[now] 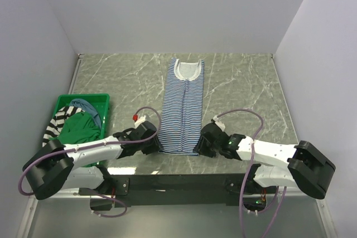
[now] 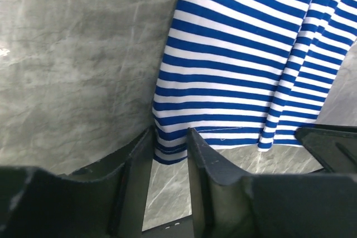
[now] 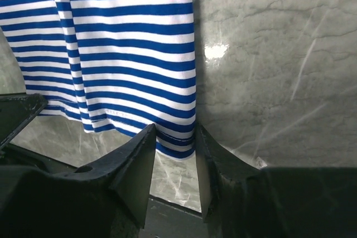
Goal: Fold and stack the tank tops
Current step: Fold the tank top
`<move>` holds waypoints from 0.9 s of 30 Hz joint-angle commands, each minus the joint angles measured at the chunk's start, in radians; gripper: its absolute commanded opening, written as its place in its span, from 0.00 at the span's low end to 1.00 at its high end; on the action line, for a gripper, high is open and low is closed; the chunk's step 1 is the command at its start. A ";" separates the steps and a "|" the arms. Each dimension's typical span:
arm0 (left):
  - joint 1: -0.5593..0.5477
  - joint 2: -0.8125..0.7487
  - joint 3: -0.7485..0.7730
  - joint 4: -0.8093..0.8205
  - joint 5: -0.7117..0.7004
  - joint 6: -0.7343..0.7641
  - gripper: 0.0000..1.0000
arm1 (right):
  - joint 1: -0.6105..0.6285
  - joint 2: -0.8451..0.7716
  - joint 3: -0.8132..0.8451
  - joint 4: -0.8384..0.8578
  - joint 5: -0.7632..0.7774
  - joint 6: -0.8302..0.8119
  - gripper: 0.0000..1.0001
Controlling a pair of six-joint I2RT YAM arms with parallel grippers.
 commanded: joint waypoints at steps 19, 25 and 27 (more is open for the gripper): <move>-0.195 -0.100 -0.043 -0.207 0.012 -0.090 0.00 | 0.162 -0.082 0.025 -0.241 0.059 -0.009 0.00; -0.221 -0.167 0.064 -0.308 -0.062 -0.107 0.01 | 0.170 -0.151 0.120 -0.336 0.127 -0.018 0.00; -0.207 -0.153 0.130 -0.328 -0.090 -0.089 0.01 | 0.162 -0.134 0.184 -0.352 0.148 -0.041 0.00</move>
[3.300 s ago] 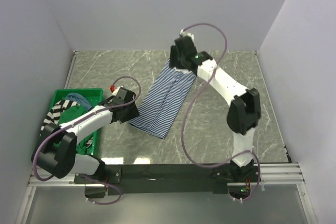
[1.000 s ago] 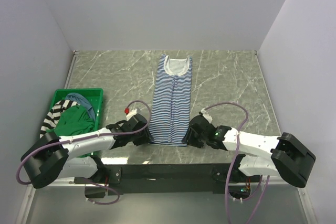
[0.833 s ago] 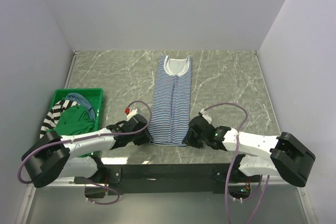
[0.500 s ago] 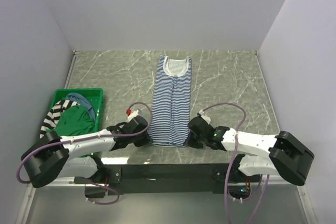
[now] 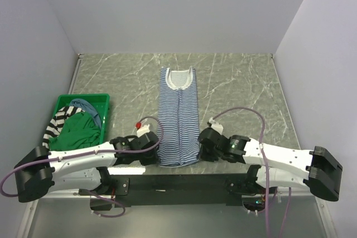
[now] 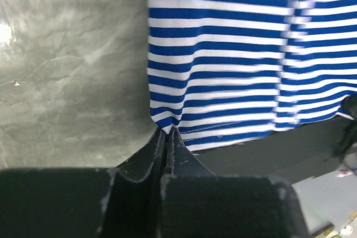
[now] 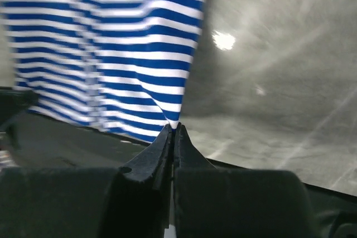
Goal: Fold and stack the tank tops
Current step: Fold the tank top
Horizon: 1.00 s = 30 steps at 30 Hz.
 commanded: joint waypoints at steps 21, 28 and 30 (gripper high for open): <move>0.448 0.387 0.542 0.152 -0.037 0.251 0.01 | -0.449 0.464 0.604 0.168 -0.052 -0.342 0.00; 0.589 0.654 0.708 0.224 0.015 0.306 0.01 | -0.574 0.694 0.828 0.171 -0.116 -0.379 0.00; 0.611 0.725 0.731 0.296 0.052 0.325 0.00 | -0.600 0.772 0.874 0.157 -0.150 -0.388 0.00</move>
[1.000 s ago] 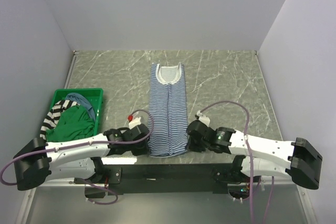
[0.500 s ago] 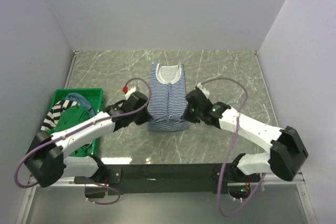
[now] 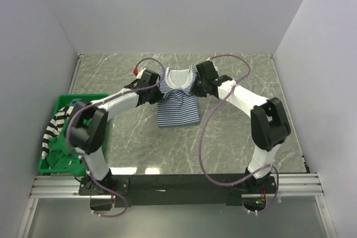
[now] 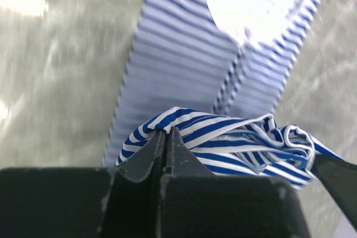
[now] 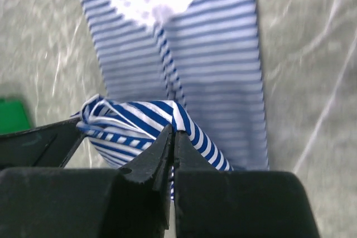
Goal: Fold and stack the tank tops
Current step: Fold the tank top
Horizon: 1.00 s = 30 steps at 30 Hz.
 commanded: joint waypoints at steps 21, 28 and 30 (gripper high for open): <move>0.073 0.018 0.073 0.077 0.023 0.061 0.58 | -0.061 -0.065 -0.135 0.108 0.036 -0.011 0.49; 0.010 -0.102 -0.149 0.146 0.053 0.010 0.45 | 0.057 -0.120 -0.240 0.120 0.099 -0.011 0.43; -0.009 -0.120 -0.211 0.193 0.081 0.001 0.44 | 0.069 -0.114 -0.271 0.143 0.095 -0.002 0.41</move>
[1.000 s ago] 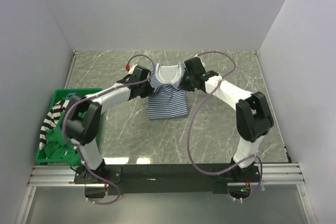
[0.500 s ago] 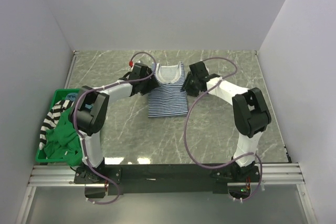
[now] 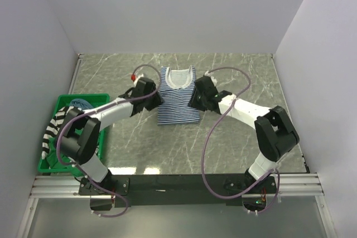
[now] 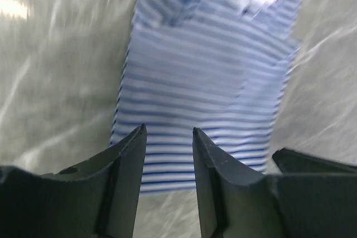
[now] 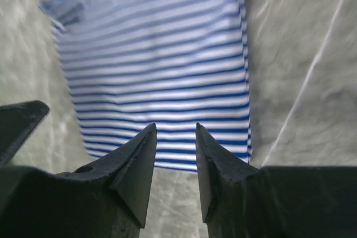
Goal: Fold and stack the tank tops
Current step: Fold the tank top
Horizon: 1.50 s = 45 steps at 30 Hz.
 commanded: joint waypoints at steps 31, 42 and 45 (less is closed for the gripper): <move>-0.073 -0.258 -0.313 -0.020 0.080 -0.077 0.61 | 0.049 -0.286 -0.436 0.106 -0.057 0.117 0.47; -0.056 -0.167 -0.390 0.090 0.152 -0.125 0.60 | 0.049 -0.181 -0.473 0.207 -0.078 0.167 0.45; -0.056 -0.161 -0.404 0.098 0.126 -0.142 0.58 | 0.046 -0.161 -0.476 0.221 -0.078 0.178 0.44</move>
